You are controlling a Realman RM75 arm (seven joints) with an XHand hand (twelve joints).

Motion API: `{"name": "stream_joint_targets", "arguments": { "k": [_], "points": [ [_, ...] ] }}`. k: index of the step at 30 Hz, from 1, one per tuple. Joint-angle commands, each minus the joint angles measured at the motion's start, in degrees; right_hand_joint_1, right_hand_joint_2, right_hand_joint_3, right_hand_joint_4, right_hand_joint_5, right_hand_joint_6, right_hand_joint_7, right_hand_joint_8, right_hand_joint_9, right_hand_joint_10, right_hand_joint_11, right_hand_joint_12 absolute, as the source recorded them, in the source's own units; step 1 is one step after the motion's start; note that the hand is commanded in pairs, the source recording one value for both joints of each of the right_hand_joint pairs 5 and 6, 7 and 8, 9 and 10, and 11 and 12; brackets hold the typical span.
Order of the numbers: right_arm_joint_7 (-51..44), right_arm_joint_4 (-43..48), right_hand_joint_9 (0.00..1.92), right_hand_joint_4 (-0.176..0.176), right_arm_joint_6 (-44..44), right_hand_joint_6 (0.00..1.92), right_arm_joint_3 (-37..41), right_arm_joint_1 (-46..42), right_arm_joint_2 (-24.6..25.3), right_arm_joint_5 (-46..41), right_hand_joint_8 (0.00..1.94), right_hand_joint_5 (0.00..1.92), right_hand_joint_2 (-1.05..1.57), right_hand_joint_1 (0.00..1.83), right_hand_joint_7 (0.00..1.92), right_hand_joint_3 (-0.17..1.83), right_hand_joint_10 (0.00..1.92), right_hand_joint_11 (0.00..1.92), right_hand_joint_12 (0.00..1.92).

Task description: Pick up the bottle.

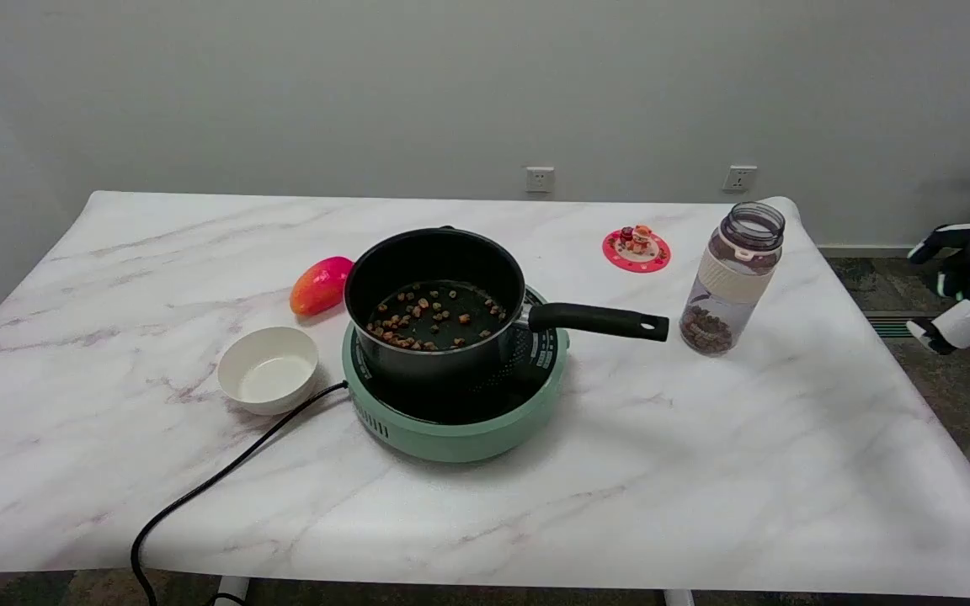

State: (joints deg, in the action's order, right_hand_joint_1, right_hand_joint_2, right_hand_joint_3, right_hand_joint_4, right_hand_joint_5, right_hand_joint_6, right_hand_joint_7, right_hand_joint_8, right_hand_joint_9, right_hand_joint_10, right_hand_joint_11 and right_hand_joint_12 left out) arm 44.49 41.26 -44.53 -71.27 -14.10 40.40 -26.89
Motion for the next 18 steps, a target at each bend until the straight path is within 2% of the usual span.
{"name": "stream_joint_targets", "arguments": {
  "k": [1, 15, 17, 18],
  "points": [
    [1.78, 7.63, 1.36, 0.0, 8.93, 0.78, -2.43, -0.06, -2.23, 10.56, 1.33, 0.78, -0.29, 1.35, 1.33, 1.53, 1.36, 0.9, 0.9],
    [1.78, 10.02, 1.37, 0.0, 9.16, 0.76, -2.59, -0.31, -4.23, 11.67, 1.31, 0.76, -0.25, 1.35, 1.31, 1.52, 1.37, 0.89, 0.89],
    [4.68, 11.21, 1.33, 0.0, 10.18, 0.7, -2.51, -0.31, -4.23, 11.05, 1.25, 0.7, -0.3, 1.36, 1.25, 1.53, 1.33, 0.88, 0.88],
    [6.69, 11.61, 1.26, 0.0, 10.75, 0.56, -2.35, -0.31, -4.16, 10.88, 1.16, 0.56, -0.43, 1.38, 1.16, 1.51, 1.26, 0.86, 0.86]
  ]
}}
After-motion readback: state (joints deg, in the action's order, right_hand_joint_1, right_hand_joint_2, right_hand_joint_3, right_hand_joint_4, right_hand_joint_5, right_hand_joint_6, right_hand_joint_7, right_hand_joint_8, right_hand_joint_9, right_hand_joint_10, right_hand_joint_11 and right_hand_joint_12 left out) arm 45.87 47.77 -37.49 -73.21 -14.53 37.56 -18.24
